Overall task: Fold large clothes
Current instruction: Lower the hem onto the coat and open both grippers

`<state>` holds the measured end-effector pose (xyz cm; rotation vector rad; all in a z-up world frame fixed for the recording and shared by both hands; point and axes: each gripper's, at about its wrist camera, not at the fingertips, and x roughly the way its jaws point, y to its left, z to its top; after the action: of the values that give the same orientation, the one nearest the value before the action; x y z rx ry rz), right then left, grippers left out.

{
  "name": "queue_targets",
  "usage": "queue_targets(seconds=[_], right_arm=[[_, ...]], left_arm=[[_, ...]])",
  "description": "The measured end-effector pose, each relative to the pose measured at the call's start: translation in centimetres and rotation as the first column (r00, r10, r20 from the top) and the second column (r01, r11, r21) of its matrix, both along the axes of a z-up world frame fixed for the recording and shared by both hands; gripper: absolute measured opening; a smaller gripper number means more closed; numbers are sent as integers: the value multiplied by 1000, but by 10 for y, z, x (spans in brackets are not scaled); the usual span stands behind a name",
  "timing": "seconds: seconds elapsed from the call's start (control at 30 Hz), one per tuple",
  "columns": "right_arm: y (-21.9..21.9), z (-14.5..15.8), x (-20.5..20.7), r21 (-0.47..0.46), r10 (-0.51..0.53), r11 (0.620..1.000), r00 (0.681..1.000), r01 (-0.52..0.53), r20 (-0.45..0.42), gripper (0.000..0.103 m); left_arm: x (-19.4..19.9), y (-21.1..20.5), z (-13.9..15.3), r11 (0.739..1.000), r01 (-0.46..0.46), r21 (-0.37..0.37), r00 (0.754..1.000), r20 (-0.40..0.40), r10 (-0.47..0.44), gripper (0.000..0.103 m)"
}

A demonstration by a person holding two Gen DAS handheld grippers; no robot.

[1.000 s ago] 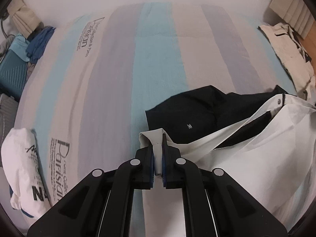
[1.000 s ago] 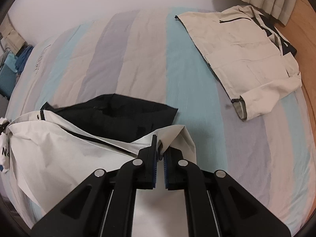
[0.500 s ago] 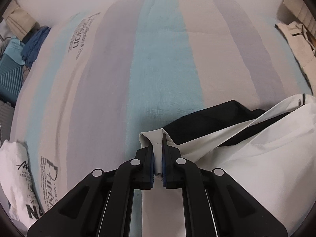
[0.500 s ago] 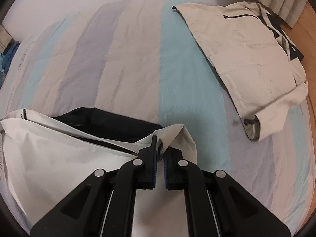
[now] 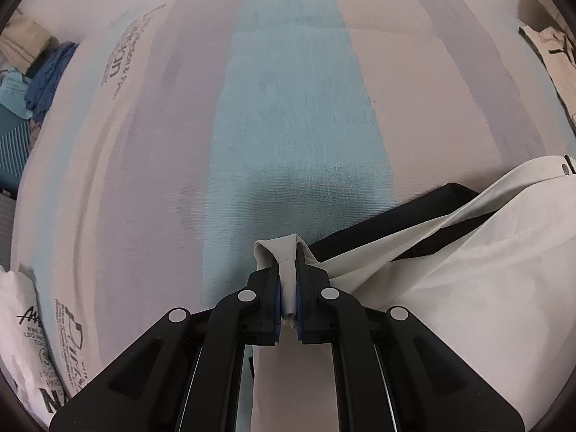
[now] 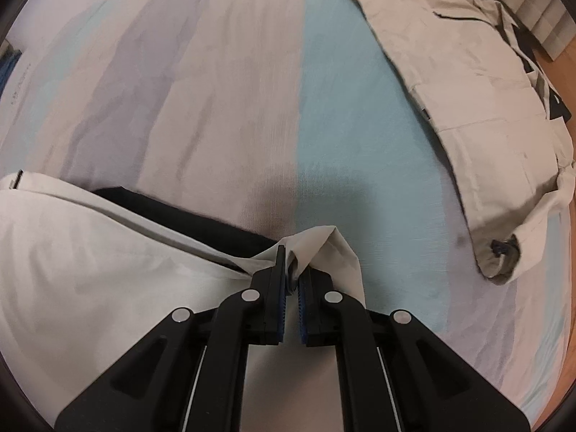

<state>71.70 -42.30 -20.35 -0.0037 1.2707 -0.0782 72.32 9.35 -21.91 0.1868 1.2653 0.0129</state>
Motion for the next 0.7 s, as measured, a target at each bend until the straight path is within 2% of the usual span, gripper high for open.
queue_targets(seconds=[0.17,0.3,0.4,0.5,0.53,0.57,0.6,0.63,0.67,0.7], right_arm=[[5,-15,8,-11,6,1000,1000,-6,-30,4],[7,-23,14,-16,-6,1000,999,5,-52,4],[12,-19,11,-47,-3,999,999,0,-50,5],[19,-4,2,-108,18,994,1000,-18,-5,8],[21,3,-4,-114,34,993,999,-32,14,12],[23,7,-9,-114,45,993,999,-41,26,20],[24,13,-15,-109,55,993,997,-50,45,26],[25,19,-22,-100,65,993,996,-58,68,40],[27,23,-26,-113,69,992,994,-59,86,61],[28,30,-32,-128,74,990,991,-59,115,72]], left_arm=[[10,5,-12,998,-40,-39,999,-25,39,6],[13,-2,-20,1000,-16,-2,999,-30,16,6],[14,-4,-19,999,-39,5,998,-43,40,7],[7,-13,-7,998,25,55,1000,-10,-25,11],[3,-15,-3,998,30,52,1000,-2,-30,25],[-3,-16,3,999,33,42,999,12,-34,51],[-9,-15,9,998,31,49,999,42,-33,67],[-15,-13,16,998,23,53,996,81,-27,91],[-22,-11,24,999,21,30,992,120,-25,93],[-28,-10,29,1000,24,9,990,141,-25,93]])
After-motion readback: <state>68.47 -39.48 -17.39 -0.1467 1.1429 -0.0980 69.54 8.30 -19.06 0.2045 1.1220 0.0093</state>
